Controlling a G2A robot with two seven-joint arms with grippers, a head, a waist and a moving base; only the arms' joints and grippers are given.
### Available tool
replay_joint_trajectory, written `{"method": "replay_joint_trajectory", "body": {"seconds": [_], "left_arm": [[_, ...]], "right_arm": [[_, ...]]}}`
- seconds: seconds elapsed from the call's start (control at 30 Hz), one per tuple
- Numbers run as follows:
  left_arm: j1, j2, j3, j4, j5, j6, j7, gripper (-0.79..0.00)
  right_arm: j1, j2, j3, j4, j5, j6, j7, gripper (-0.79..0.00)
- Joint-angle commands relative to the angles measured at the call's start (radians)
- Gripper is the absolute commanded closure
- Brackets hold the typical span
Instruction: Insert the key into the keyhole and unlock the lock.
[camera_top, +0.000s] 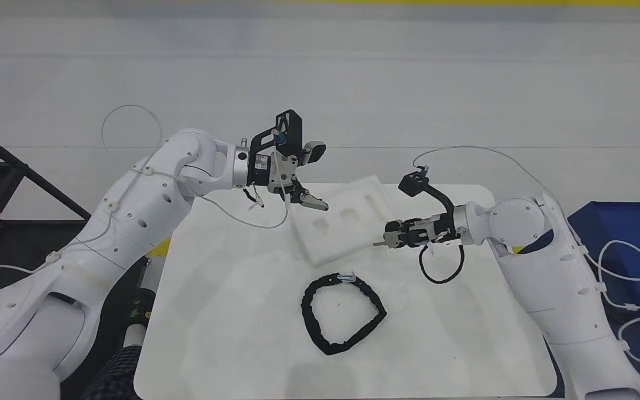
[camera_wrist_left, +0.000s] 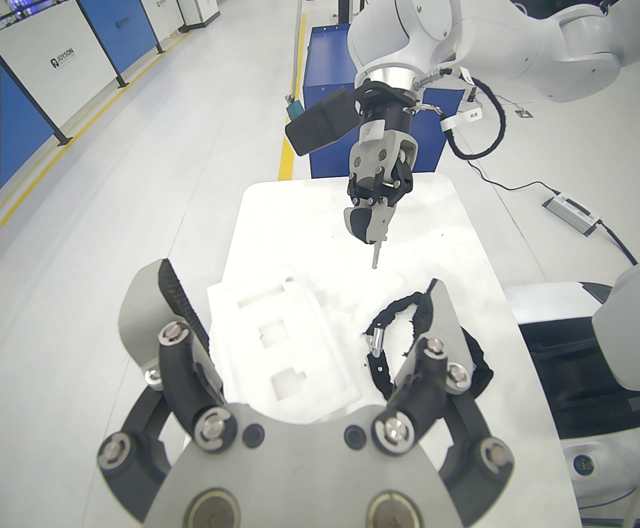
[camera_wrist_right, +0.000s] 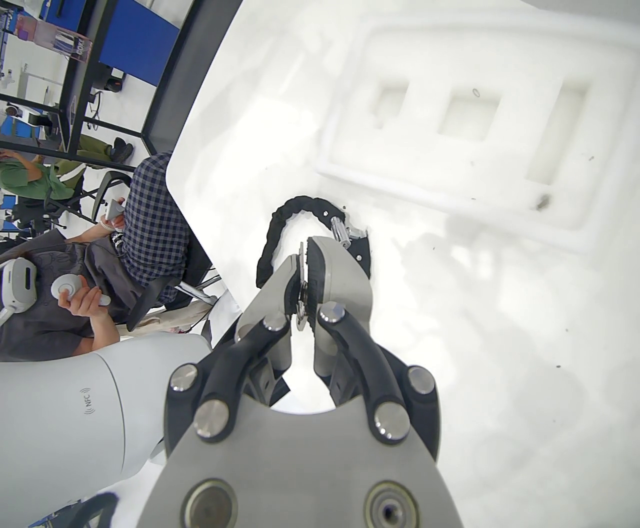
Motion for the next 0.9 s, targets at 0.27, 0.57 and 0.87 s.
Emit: {"method": "replay_joint_trajectory", "body": {"seconds": [0.27, 0.57, 0.87], "left_arm": [[0.000, 0.000, 0.000, 0.000, 0.000, 0.000, 0.000, -0.785], [0.000, 0.000, 0.000, 0.000, 0.000, 0.000, 0.000, -0.785], [0.000, 0.000, 0.000, 0.000, 0.000, 0.000, 0.000, -0.785]], "right_arm": [[-0.011, 0.008, -0.001, 0.009, -0.025, 0.172, 0.010, 0.000], [-0.066, 0.032, 0.087, -0.051, 0.103, 0.418, 0.108, 0.000], [-0.161, 0.065, 0.197, -0.221, 0.150, 0.533, 0.140, 0.000]]}}
